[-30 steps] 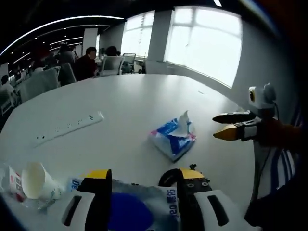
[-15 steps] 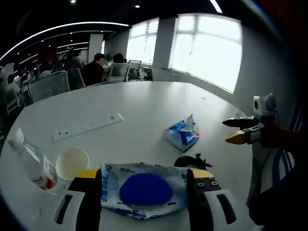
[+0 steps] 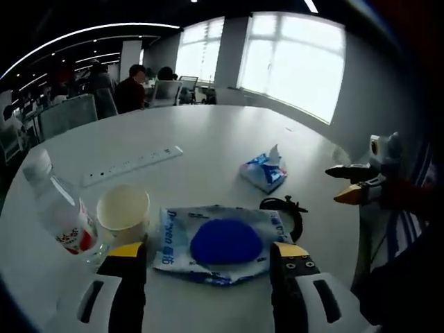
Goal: Arrange the tabletop items into an orderly group along one side of the table until the central work area is clear of visible clutter.
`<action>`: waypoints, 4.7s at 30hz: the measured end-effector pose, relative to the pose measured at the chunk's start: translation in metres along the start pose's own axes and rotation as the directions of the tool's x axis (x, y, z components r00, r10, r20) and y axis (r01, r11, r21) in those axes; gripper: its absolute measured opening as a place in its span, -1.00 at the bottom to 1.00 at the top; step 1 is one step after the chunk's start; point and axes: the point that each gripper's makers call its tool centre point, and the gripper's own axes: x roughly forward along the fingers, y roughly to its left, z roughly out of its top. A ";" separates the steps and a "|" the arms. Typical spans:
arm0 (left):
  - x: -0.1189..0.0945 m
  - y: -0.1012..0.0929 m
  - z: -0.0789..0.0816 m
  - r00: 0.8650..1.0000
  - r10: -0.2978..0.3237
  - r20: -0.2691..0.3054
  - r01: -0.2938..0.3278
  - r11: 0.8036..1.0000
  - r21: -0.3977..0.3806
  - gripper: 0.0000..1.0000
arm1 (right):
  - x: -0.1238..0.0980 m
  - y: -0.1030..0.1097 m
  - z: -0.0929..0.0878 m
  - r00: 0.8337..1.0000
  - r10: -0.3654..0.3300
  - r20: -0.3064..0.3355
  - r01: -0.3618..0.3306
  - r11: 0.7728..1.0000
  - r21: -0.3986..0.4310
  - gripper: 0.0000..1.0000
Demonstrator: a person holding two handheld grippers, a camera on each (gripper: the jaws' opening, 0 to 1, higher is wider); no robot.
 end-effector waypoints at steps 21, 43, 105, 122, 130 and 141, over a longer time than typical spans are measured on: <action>0.033 0.029 -0.026 0.997 -0.009 -0.078 0.008 1.000 -0.009 -0.07 | 0.013 0.047 -0.027 0.999 -0.005 -0.035 0.008 0.995 0.102 0.35; 0.052 0.050 -0.047 0.988 0.021 -0.151 -0.025 0.999 -0.026 -0.31 | 0.038 0.086 -0.062 0.995 0.041 -0.096 -0.016 0.971 0.239 -0.28; 0.056 0.045 -0.050 0.983 -0.037 -0.182 0.071 0.980 0.187 -1.00 | 0.058 0.107 -0.071 0.982 0.116 -0.148 -0.065 0.949 0.308 -1.00; 0.045 0.029 -0.021 0.995 -0.017 -0.095 0.030 0.991 0.132 -1.00 | 0.057 0.078 -0.045 0.987 0.101 -0.126 -0.071 0.972 0.225 -1.00; 0.040 0.024 -0.012 0.998 0.009 -0.056 -0.005 0.998 0.060 -1.00 | 0.065 0.063 -0.026 0.989 0.103 -0.108 -0.081 0.979 0.186 -1.00; 0.034 0.020 -0.004 0.998 0.058 -0.019 -0.059 0.998 -0.034 -1.00 | 0.074 0.052 -0.003 0.989 0.112 -0.093 -0.098 0.985 0.139 -1.00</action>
